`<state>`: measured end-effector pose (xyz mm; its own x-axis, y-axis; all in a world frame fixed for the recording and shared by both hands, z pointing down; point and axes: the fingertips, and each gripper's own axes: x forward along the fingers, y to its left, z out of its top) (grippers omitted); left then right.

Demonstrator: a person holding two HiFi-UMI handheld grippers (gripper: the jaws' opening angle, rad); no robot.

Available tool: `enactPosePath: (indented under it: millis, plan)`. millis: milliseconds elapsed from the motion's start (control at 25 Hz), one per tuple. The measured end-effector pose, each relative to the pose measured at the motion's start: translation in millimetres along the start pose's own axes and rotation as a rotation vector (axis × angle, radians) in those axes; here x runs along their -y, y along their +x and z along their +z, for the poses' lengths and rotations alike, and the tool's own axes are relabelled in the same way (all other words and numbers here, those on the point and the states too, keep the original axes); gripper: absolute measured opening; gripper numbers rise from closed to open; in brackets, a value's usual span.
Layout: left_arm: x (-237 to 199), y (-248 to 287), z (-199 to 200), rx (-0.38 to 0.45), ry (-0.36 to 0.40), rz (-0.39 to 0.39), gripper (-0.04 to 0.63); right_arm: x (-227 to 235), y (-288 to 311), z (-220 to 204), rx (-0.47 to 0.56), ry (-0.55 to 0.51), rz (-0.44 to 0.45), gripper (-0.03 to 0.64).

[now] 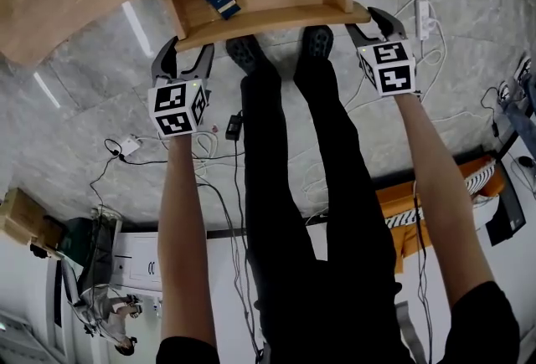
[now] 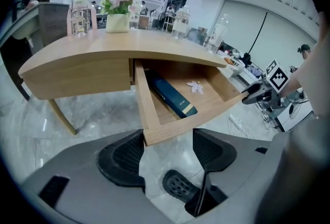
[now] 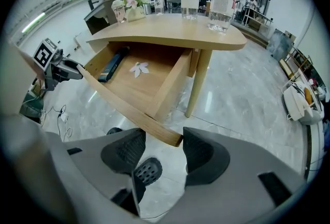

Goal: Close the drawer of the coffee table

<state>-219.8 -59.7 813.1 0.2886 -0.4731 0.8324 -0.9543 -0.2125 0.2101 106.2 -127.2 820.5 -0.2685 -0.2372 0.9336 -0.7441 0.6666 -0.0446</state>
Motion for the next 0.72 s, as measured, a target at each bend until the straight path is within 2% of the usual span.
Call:
enactPosePath:
  millis: [200, 440, 720]
  plan:
    - [2, -9, 10, 0.023, -0.013, 0.005, 0.305, 2, -11, 7, 0.022, 0.003, -0.009, 0.21]
    - [4, -6, 10, 0.009, -0.016, 0.017, 0.302, 5, -9, 5, 0.002, 0.019, -0.008, 0.21]
    - [-4, -7, 29, 0.048, -0.017, 0.031, 0.302, 12, -12, 24, 0.05, 0.019, -0.029, 0.21]
